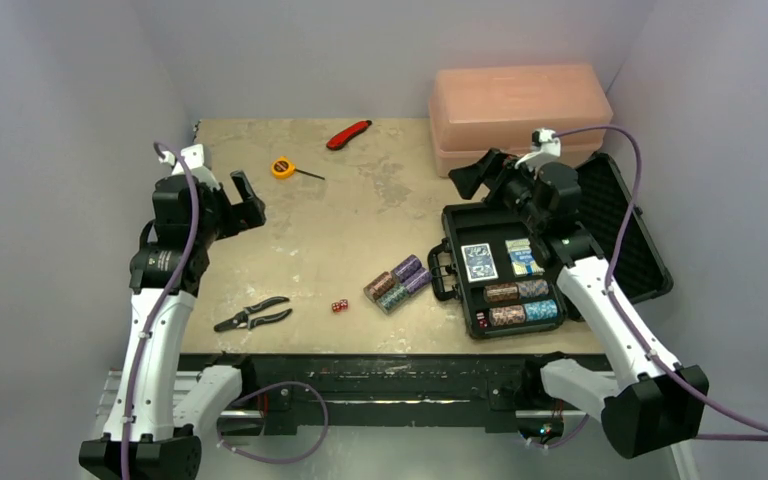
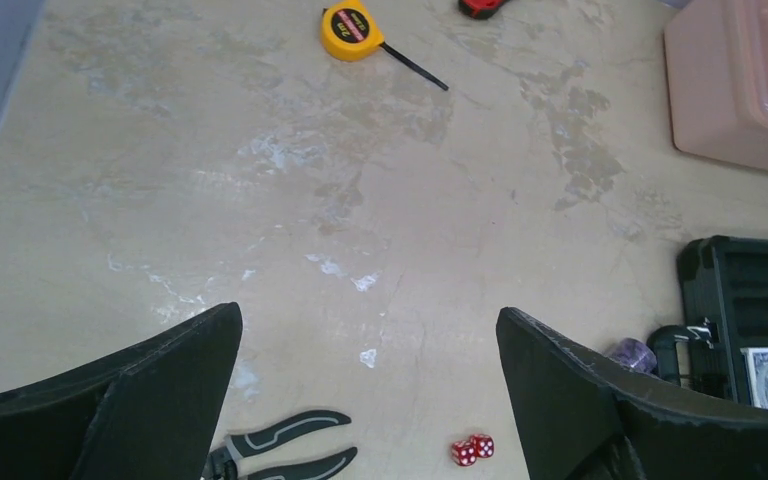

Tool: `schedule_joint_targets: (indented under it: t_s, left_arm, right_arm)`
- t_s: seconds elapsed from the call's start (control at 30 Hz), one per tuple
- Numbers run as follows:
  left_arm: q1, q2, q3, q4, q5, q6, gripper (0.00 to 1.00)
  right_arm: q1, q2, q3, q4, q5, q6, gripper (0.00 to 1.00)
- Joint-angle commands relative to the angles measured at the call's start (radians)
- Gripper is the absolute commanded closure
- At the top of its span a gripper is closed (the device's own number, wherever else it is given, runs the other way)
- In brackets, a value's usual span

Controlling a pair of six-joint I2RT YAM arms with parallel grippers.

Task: Pack up texas hold em set

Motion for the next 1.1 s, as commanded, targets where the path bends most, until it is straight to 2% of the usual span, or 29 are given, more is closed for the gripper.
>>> schedule_joint_targets:
  t_s: [0.0,0.27,0.43,0.63,0.87,1.07]
  left_arm:
    - [-0.024,0.021,0.018,0.024,0.105,0.027,0.01]
    - [-0.168,0.080,0.049,-0.033,0.046,0.086,0.04]
    - [-0.221,0.088,0.046,-0.037,0.047,0.101,0.05]
    - [-0.244,0.098,0.048,-0.043,0.063,0.106,0.07]
    - [-0.253,0.095,0.045,-0.046,0.057,0.109,0.08]
    - [-0.258,0.097,0.048,-0.055,0.044,0.111,0.09]
  right_arm:
    - [0.048,0.010,0.049,-0.068,0.030,-0.017,0.01]
    - [0.165,0.113,0.136,-0.272,0.098,-0.008,0.01]
    - [0.235,0.181,0.216,-0.375,0.158,-0.007,0.01]
    - [0.320,0.266,0.293,-0.458,0.226,-0.003,0.01]
    - [0.352,0.355,0.378,-0.540,0.232,-0.033,0.01]
    - [0.374,0.406,0.390,-0.567,0.271,0.039,0.01]
